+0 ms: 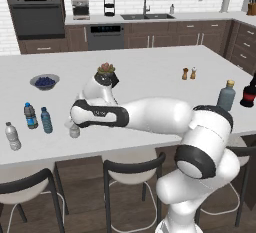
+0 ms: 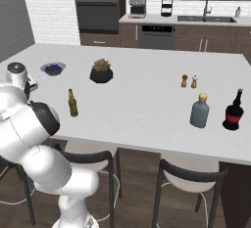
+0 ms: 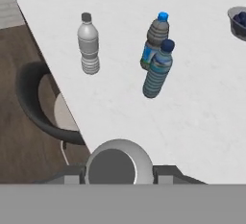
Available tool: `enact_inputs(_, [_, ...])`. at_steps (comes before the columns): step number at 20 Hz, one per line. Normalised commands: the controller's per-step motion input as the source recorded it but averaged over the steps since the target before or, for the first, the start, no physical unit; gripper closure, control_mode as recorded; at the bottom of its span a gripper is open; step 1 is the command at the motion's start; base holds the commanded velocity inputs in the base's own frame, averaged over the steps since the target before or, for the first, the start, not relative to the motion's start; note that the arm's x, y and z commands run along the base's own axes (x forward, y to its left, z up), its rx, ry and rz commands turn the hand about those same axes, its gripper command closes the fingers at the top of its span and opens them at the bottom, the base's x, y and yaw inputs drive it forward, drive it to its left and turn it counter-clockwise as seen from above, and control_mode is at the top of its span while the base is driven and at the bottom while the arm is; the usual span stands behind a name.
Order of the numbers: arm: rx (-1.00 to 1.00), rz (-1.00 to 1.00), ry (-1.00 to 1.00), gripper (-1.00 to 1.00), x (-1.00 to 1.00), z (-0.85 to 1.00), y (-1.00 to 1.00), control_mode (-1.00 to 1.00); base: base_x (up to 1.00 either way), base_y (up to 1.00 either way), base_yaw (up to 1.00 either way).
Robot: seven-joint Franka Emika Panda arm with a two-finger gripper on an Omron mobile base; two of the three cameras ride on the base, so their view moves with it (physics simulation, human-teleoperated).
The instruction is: Move the plastic bottles in the middle to the plastics group, and the glass bottles in the middle to the glass group.
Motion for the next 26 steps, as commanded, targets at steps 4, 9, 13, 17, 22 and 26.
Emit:
enact_inputs(4, [0.00,0.00,0.10,1.00,0.00,0.00,0.59,-1.00,0.00,0.00,0.00])
enact_inputs(9, [0.00,0.00,0.14,1.00,0.03,0.00,0.34,-1.00,0.00,0.00,0.00])
enact_inputs(13, [0.00,0.00,0.08,1.00,0.23,0.00,0.30,-1.00,0.00,0.00,0.00])
enact_inputs(17, [0.01,0.00,0.01,1.00,0.15,-0.09,0.21,-1.00,0.00,0.00,0.00])
enact_inputs(22, [0.01,0.00,0.00,1.00,0.11,-0.32,0.18,-1.00,0.00,0.00,0.00])
enact_inputs(26, [0.00,0.00,0.00,1.00,0.26,-0.36,0.19,-1.00,0.00,0.00,0.00])
